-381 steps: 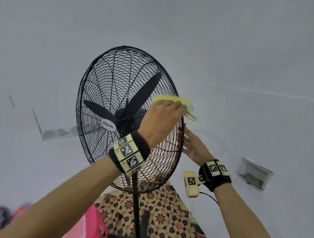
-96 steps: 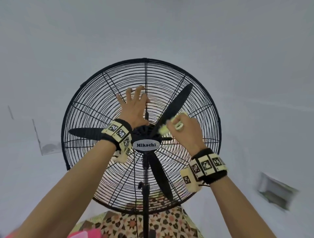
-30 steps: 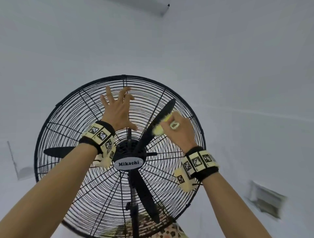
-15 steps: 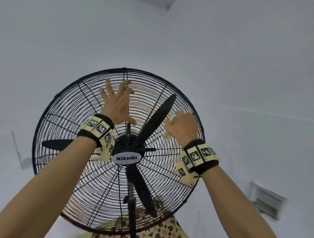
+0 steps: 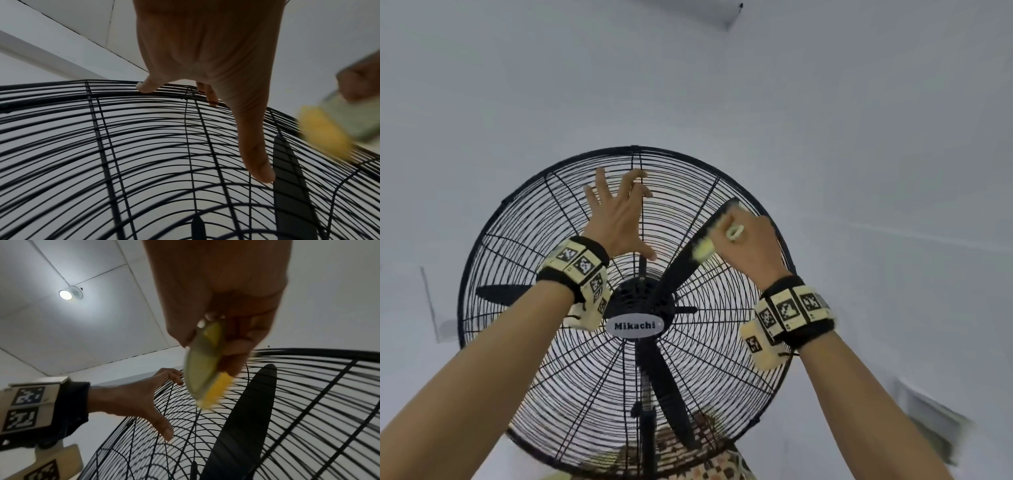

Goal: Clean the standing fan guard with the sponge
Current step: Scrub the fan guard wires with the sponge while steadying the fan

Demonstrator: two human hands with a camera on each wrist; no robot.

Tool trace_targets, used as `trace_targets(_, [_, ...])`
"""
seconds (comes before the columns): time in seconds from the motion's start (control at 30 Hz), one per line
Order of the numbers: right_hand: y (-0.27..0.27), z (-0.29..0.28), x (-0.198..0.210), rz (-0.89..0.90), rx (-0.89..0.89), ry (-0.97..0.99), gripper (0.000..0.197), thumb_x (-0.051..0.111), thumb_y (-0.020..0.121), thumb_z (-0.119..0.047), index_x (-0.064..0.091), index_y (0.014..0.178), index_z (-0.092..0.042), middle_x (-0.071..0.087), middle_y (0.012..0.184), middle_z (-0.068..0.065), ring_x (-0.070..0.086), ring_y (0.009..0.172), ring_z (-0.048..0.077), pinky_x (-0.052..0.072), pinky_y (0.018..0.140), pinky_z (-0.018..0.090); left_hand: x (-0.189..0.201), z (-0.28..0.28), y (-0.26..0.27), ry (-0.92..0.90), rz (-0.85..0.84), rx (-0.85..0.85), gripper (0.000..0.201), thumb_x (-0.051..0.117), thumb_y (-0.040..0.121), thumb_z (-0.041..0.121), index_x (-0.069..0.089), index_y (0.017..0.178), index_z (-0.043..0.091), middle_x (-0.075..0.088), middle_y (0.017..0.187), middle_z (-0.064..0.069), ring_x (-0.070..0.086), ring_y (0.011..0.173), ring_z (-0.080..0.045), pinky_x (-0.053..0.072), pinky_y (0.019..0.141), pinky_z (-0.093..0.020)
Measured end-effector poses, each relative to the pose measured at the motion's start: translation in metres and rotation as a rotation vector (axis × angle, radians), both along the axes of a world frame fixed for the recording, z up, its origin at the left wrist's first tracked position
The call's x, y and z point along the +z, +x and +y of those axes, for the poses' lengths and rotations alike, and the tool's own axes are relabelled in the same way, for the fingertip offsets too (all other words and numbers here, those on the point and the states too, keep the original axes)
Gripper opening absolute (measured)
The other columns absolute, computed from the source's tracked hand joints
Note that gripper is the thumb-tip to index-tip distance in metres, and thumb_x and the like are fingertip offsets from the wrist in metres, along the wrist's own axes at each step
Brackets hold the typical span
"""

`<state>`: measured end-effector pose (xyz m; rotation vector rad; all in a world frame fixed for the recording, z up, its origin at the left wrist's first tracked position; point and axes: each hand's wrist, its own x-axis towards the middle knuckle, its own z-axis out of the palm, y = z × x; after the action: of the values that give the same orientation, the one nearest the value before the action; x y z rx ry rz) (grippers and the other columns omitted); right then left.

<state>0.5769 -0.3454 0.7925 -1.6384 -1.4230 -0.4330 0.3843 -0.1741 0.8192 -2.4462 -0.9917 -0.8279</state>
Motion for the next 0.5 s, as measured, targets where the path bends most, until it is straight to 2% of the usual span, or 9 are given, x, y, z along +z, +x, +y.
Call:
trace_targets(0.07, [-0.005, 0.003, 0.011, -0.02, 0.185, 0.109, 0.011, 0.064, 0.098, -0.025, 0.056, 0.093, -0.02, 0.069, 0.087, -0.003, 0.065, 0.068, 0.006, 0.045, 0.047, 0.017, 0.0, 0.0, 0.0, -0.005, 0.001, 0.004, 0.128, 0.098, 0.04, 0.066, 0.04, 0.143, 0.017, 0.012, 0.162, 0.0, -0.008, 0.149, -0.063, 0.01, 0.108, -0.088])
trace_targets(0.1, [-0.008, 0.003, 0.015, -0.002, 0.187, 0.127, 0.011, 0.064, 0.097, -0.025, 0.056, 0.093, -0.02, 0.068, 0.084, -0.004, 0.064, 0.067, 0.006, 0.044, 0.048, 0.018, 0.0, 0.001, -0.001, -0.009, -0.001, 0.008, 0.128, 0.098, 0.04, 0.066, 0.04, 0.143, 0.016, 0.013, 0.163, -0.001, -0.008, 0.15, -0.063, 0.011, 0.109, -0.088])
trace_targets(0.17, [-0.007, 0.002, 0.02, 0.12, 0.066, 0.094, 0.014, 0.064, 0.095, -0.031, 0.058, 0.092, -0.019, 0.064, 0.079, -0.006, 0.06, 0.067, 0.008, 0.043, 0.053, 0.021, 0.0, 0.002, -0.003, -0.008, 0.001, 0.017, 0.129, 0.097, 0.04, 0.067, 0.04, 0.143, 0.016, 0.013, 0.163, -0.002, -0.006, 0.15, -0.062, 0.013, 0.109, -0.087])
trace_targets(0.2, [-0.004, 0.001, 0.021, 0.159, -0.049, 0.023, 0.016, 0.063, 0.094, -0.033, 0.059, 0.093, -0.017, 0.062, 0.08, -0.005, 0.06, 0.071, 0.012, 0.043, 0.057, 0.025, 0.001, 0.003, -0.004, -0.006, 0.003, 0.022, 0.129, 0.097, 0.04, 0.067, 0.04, 0.144, 0.016, 0.013, 0.163, -0.002, -0.005, 0.15, -0.062, 0.013, 0.11, -0.087])
trace_targets(0.27, [0.0, -0.004, 0.022, 0.091, -0.304, -0.183, 0.022, 0.062, 0.094, -0.035, 0.061, 0.101, -0.014, 0.057, 0.087, 0.0, 0.059, 0.085, 0.022, 0.041, 0.068, 0.028, 0.001, 0.003, -0.002, -0.003, 0.003, 0.026, 0.128, 0.097, 0.042, 0.067, 0.039, 0.144, 0.015, 0.011, 0.162, -0.003, -0.006, 0.149, -0.064, 0.012, 0.11, -0.087])
trace_targets(0.3, [0.001, -0.006, 0.023, 0.063, -0.36, -0.214, 0.025, 0.061, 0.094, -0.035, 0.062, 0.104, -0.013, 0.056, 0.091, 0.002, 0.059, 0.09, 0.024, 0.042, 0.071, 0.029, 0.001, 0.001, 0.0, -0.005, 0.003, 0.027, 0.127, 0.097, 0.043, 0.066, 0.039, 0.144, 0.015, 0.011, 0.163, -0.003, -0.007, 0.149, -0.064, 0.011, 0.11, -0.087])
trace_targets(0.33, [0.002, -0.005, 0.025, 0.066, -0.344, -0.177, 0.026, 0.06, 0.094, -0.036, 0.062, 0.105, -0.013, 0.057, 0.092, 0.002, 0.061, 0.09, 0.024, 0.044, 0.071, 0.03, 0.001, 0.001, 0.001, -0.006, 0.005, 0.024, 0.127, 0.097, 0.043, 0.066, 0.039, 0.144, 0.015, 0.011, 0.163, -0.003, -0.008, 0.149, -0.064, 0.01, 0.11, -0.087])
trace_targets(0.43, [-0.006, -0.004, 0.031, 0.118, 0.014, 0.075, 0.015, 0.059, 0.096, -0.03, 0.061, 0.105, -0.018, 0.065, 0.086, -0.002, 0.066, 0.077, 0.018, 0.052, 0.06, 0.028, 0.0, 0.004, 0.001, 0.004, -0.002, 0.002, 0.127, 0.098, 0.041, 0.066, 0.041, 0.142, 0.016, 0.012, 0.163, -0.002, -0.007, 0.149, -0.063, 0.012, 0.109, -0.087])
trace_targets(0.5, [-0.012, 0.0, 0.032, 0.106, 0.102, 0.114, 0.013, 0.059, 0.097, -0.023, 0.06, 0.109, -0.019, 0.067, 0.088, -0.002, 0.067, 0.075, 0.015, 0.055, 0.058, 0.029, -0.002, 0.006, -0.001, 0.002, -0.013, -0.012, 0.127, 0.098, 0.039, 0.065, 0.041, 0.142, 0.017, 0.013, 0.162, -0.001, -0.006, 0.15, -0.062, 0.013, 0.109, -0.088])
